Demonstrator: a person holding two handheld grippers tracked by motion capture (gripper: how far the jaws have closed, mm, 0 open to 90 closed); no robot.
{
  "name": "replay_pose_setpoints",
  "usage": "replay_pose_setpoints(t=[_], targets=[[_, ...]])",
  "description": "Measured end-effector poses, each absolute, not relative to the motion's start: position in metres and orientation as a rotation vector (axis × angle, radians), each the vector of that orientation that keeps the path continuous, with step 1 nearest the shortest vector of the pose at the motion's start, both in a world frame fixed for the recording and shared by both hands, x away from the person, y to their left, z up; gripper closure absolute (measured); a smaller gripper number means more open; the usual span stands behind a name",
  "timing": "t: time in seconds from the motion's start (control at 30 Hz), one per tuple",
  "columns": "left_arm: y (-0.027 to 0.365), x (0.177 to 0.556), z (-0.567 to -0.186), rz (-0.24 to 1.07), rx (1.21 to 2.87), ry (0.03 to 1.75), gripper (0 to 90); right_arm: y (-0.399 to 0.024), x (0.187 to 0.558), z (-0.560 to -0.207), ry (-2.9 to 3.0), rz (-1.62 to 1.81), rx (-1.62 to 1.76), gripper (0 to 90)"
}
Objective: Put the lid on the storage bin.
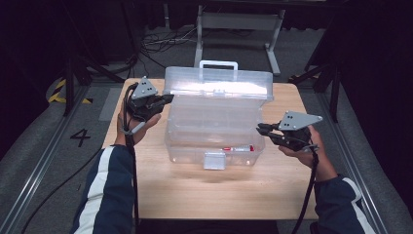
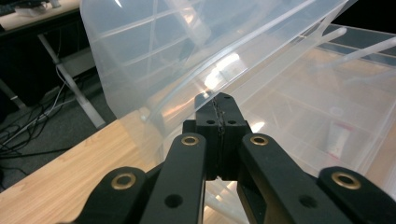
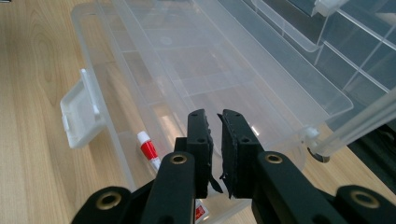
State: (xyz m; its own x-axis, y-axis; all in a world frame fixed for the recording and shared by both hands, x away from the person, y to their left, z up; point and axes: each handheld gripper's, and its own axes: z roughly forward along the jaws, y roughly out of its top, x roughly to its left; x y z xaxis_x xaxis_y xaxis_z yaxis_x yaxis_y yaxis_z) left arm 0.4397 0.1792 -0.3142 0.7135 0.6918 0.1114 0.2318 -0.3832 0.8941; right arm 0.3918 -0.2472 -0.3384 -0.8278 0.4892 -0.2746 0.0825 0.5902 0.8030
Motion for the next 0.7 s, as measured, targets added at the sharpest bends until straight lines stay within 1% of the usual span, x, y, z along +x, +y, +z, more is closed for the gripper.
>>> replay_pose_setpoints(t=[0.7], targets=[[0.183, 0.429, -0.32, 0.579, 1.96, 0.678, 90.0, -0.263, 0.386, -0.344, 2.338, 1.129, 0.501, 79.2]])
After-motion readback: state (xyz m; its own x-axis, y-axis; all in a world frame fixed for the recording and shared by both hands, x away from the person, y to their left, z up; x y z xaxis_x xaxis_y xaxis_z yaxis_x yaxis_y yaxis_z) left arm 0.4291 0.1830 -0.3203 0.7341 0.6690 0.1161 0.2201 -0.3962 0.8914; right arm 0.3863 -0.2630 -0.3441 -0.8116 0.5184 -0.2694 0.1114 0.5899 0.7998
